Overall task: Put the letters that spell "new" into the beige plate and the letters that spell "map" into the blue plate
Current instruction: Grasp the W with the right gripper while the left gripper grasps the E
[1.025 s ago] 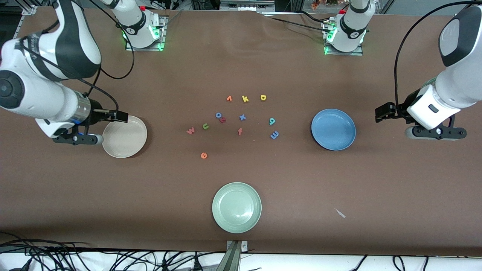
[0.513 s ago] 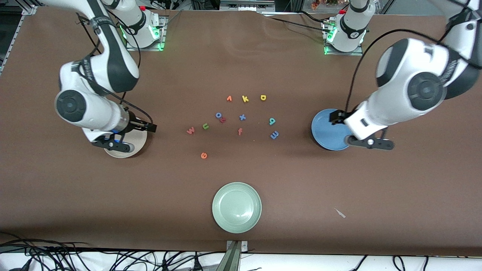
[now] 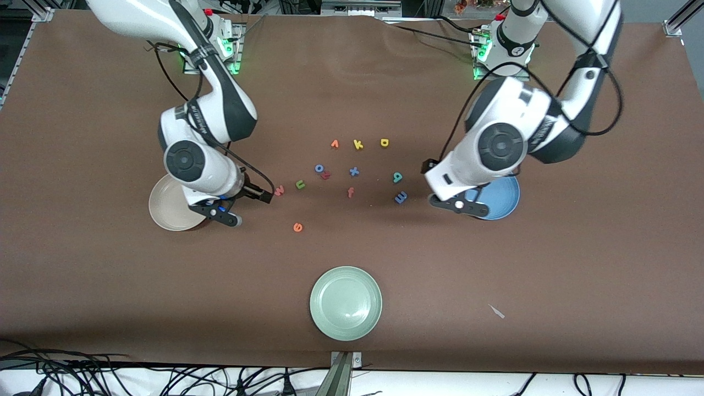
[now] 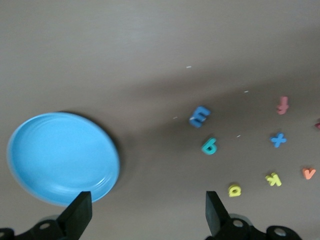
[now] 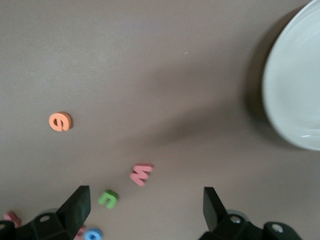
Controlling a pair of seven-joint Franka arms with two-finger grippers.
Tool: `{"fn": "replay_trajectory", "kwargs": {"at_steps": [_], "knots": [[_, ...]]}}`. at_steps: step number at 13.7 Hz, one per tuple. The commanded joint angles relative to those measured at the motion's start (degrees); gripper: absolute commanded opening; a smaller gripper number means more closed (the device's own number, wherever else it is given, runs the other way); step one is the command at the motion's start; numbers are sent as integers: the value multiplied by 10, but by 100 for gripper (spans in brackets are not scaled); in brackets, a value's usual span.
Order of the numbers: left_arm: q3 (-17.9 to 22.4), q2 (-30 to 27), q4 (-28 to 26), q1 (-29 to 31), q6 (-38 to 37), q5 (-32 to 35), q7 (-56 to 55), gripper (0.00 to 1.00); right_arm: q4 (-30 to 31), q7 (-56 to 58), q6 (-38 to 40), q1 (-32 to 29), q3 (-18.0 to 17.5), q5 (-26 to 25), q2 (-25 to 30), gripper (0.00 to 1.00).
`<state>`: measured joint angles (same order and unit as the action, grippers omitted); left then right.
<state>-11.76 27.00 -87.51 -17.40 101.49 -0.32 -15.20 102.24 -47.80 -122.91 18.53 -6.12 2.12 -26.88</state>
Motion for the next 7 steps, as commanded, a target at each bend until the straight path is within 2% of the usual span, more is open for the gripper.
{"fn": "replay_trajectory", "kwargs": {"at_steps": [1,4,7], "knots": [[4,37,11,-28,53,10,15,100,72,-70,-98,23,2,4,9,100],[4,63,-24,-40,147,21,70,100,136,-111,-199,37,3,4,9,100],[4,69,-105,-48,279,44,107,100,155,-115,-229,42,3,5,-6,100]]}}
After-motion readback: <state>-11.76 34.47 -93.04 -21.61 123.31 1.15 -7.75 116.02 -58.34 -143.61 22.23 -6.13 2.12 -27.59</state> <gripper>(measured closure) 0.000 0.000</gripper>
